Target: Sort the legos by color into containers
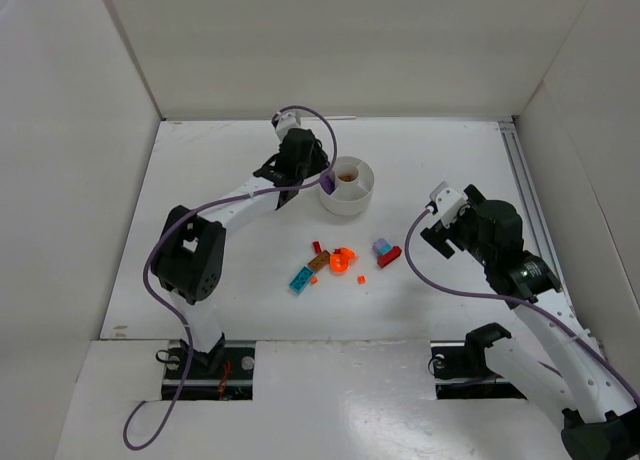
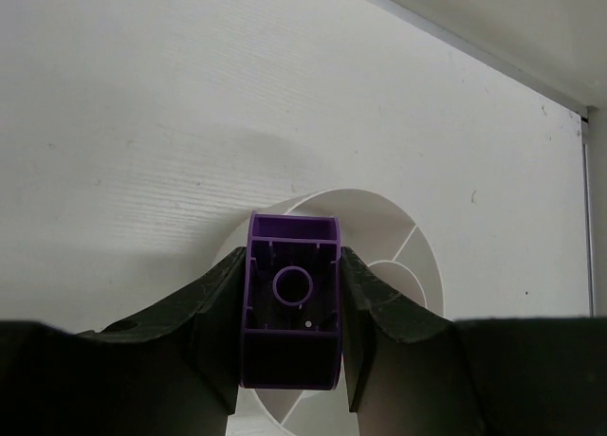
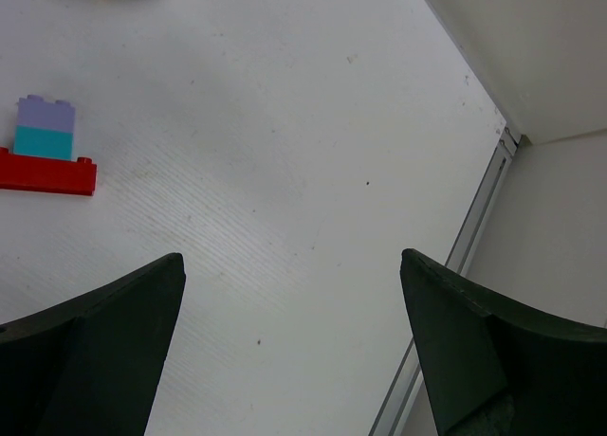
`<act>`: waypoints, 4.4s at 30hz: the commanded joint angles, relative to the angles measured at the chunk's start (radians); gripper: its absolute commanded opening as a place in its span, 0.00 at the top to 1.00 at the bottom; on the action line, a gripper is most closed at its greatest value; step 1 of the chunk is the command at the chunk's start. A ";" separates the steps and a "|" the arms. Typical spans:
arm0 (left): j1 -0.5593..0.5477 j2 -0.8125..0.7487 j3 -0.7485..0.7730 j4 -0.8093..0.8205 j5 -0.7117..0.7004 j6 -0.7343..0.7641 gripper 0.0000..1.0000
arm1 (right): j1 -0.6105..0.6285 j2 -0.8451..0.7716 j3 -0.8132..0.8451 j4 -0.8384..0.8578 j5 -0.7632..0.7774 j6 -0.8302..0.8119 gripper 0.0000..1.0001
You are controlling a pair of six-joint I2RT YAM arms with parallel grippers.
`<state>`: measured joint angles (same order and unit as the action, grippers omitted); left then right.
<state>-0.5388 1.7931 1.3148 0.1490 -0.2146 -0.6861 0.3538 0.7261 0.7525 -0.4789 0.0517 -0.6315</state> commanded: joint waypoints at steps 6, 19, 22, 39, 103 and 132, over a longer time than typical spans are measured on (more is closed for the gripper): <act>-0.026 0.008 -0.011 0.060 -0.057 -0.027 0.84 | -0.006 -0.013 0.005 0.048 -0.013 0.003 0.01; -0.087 0.008 -0.042 0.026 -0.227 -0.116 0.65 | -0.006 -0.013 -0.004 0.048 -0.013 0.003 0.01; -0.087 0.008 -0.042 0.026 -0.227 -0.116 0.59 | -0.006 -0.013 -0.004 0.057 -0.013 0.003 0.01; -0.087 -0.055 -0.063 0.026 -0.157 -0.089 0.60 | -0.006 -0.013 -0.004 0.057 -0.032 -0.007 0.01; -0.087 -1.146 -0.769 -0.589 -0.321 -0.348 0.00 | 0.619 1.167 0.329 0.694 0.137 0.753 0.43; -0.087 -1.103 -0.759 -0.560 -0.302 -0.339 0.00 | 0.619 1.182 0.329 0.634 0.143 0.722 0.76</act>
<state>-0.6266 0.6941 0.5491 -0.4435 -0.5060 -1.0462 0.9638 1.9160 1.0687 0.1574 0.2089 0.1009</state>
